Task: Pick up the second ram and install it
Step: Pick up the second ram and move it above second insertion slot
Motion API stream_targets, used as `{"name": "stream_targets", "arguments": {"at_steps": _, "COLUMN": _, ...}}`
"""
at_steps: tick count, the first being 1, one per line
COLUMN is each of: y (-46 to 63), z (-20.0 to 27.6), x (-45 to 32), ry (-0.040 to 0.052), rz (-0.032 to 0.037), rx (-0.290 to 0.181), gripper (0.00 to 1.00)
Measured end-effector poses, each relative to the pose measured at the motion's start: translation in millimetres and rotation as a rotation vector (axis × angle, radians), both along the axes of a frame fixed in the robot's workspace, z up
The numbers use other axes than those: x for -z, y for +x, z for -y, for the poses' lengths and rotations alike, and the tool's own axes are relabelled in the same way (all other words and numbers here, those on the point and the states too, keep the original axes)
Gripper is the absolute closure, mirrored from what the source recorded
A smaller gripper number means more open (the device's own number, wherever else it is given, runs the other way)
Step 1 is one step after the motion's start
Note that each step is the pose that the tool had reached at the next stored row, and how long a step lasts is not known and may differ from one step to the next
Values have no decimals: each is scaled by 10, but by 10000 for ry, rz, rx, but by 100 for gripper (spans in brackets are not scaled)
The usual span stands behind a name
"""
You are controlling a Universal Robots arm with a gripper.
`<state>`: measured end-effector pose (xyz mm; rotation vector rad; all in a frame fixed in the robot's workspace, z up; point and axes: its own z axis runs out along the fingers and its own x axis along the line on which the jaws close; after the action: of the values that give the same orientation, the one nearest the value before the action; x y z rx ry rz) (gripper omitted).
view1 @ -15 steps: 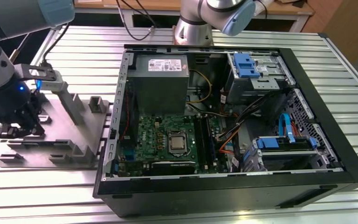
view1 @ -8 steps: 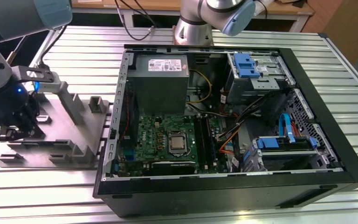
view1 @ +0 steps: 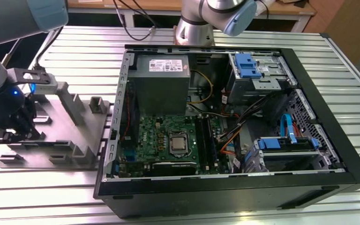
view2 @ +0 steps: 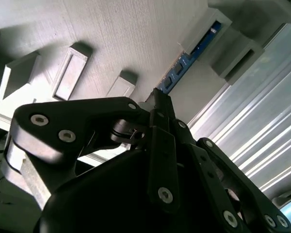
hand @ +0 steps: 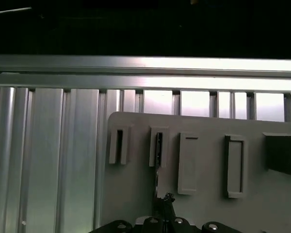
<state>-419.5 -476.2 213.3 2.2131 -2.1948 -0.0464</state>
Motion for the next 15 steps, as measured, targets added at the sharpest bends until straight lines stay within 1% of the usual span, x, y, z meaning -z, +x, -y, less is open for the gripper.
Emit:
{"name": "stream_targets", "arguments": {"at_steps": 5, "y": -13, "z": 35, "x": 30, "ry": 0, "rz": 0, "rx": -20, "gripper": 90}}
{"name": "stream_targets", "arguments": {"at_steps": 11, "y": -13, "z": 39, "x": 31, "ry": -1, "rz": 0, "rx": -21, "gripper": 90}}
{"name": "stream_targets", "arguments": {"at_steps": 12, "y": -14, "z": 40, "x": 30, "ry": -1, "rz": -1, "rx": -22, "gripper": 89}}
{"name": "stream_targets", "arguments": {"at_steps": 13, "y": -13, "z": 40, "x": 31, "ry": -1, "rz": -1, "rx": -22, "gripper": 84}}
{"name": "stream_targets", "arguments": {"at_steps": 14, "y": -14, "z": 41, "x": 31, "ry": -1, "rz": 0, "rx": -22, "gripper": 84}}
{"name": "stream_targets", "arguments": {"at_steps": 15, "y": -14, "z": 41, "x": 31, "ry": -1, "rz": -1, "rx": -22, "gripper": 77}}
